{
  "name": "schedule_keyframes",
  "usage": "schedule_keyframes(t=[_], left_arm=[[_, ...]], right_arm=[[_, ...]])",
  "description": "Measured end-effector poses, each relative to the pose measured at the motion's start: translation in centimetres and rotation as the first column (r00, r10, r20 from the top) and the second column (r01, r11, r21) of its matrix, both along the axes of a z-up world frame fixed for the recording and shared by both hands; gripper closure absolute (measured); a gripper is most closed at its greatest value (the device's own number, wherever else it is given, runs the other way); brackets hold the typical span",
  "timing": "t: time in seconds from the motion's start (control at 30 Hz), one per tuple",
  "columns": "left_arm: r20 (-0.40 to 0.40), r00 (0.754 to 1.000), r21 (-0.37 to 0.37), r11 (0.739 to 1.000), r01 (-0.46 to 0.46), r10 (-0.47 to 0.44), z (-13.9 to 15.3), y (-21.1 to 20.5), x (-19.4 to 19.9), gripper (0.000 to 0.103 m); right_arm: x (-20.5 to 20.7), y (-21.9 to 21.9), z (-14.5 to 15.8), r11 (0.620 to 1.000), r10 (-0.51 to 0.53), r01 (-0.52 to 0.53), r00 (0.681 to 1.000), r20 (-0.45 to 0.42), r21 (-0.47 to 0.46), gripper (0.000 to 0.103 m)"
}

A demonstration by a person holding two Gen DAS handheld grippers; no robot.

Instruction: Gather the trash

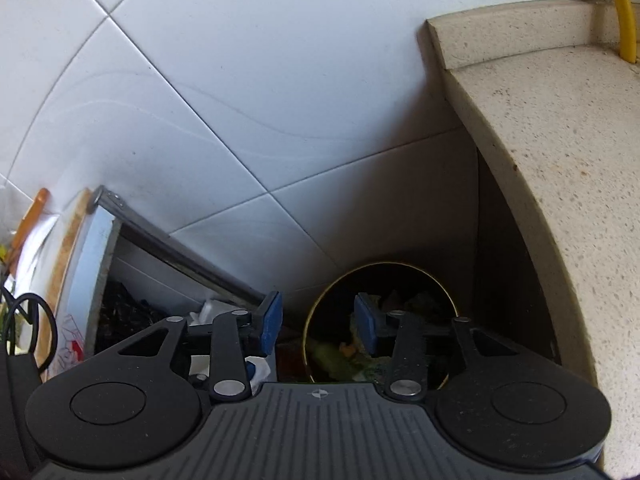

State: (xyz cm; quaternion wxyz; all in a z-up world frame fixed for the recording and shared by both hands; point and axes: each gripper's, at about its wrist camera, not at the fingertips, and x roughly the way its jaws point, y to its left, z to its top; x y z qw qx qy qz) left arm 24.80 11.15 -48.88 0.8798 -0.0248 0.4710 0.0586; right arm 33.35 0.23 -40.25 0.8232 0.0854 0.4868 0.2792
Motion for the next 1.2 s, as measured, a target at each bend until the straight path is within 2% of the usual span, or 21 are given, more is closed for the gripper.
schedule_keyframes(t=[0.03, 0.17, 0.3, 0.4, 0.5, 0.73, 0.9, 1.2], left_arm=[[0.010, 1.000, -0.007, 1.000, -0.005, 0.005, 0.4, 0.0, -0.3, 0.060], [0.047, 0.999, -0.032, 0.999, -0.016, 0.018, 2.0, 0.2, -1.5, 0.056], [0.073, 0.997, -0.068, 0.997, -0.024, 0.029, 3.9, 0.3, -2.9, 0.052], [0.094, 0.995, -0.056, 0.998, -0.012, 0.017, 4.8, 0.0, -3.7, 0.051], [0.119, 0.993, -0.054, 0.999, -0.004, 0.011, 5.6, 0.0, -4.6, 0.046], [0.145, 0.989, -0.076, 0.997, 0.012, 0.000, 6.5, 0.7, -6.6, 0.043], [0.150, 0.989, -0.091, 0.996, 0.006, 0.008, 6.6, 1.3, -7.7, 0.036], [0.139, 0.990, -0.102, 0.995, -0.001, 0.015, 6.5, 1.5, -8.6, 0.035]], right_arm=[[-0.2, -0.3, 0.0, 1.000, -0.001, 0.001, 1.000, -0.004, 0.006, 0.053], [-1.6, -1.7, 1.0, 1.000, -0.015, 0.015, 0.999, 0.032, 0.002, 0.038], [-3.3, -3.8, 2.5, 0.998, -0.055, 0.054, 0.995, 0.082, 0.009, 0.036], [-4.8, -5.0, 3.3, 0.996, -0.084, 0.083, 0.990, 0.110, 0.009, 0.035], [-6.3, -5.8, 3.4, 0.993, -0.114, 0.115, 0.986, 0.125, -0.002, 0.029], [-9.4, -6.0, 3.0, 0.983, -0.173, 0.180, 0.974, 0.148, -0.038, 0.030], [-11.4, -5.9, 3.1, 0.979, -0.189, 0.198, 0.969, 0.160, -0.045, 0.028], [-13.4, -5.2, 2.7, 0.970, -0.217, 0.231, 0.963, 0.161, -0.072, 0.026]])
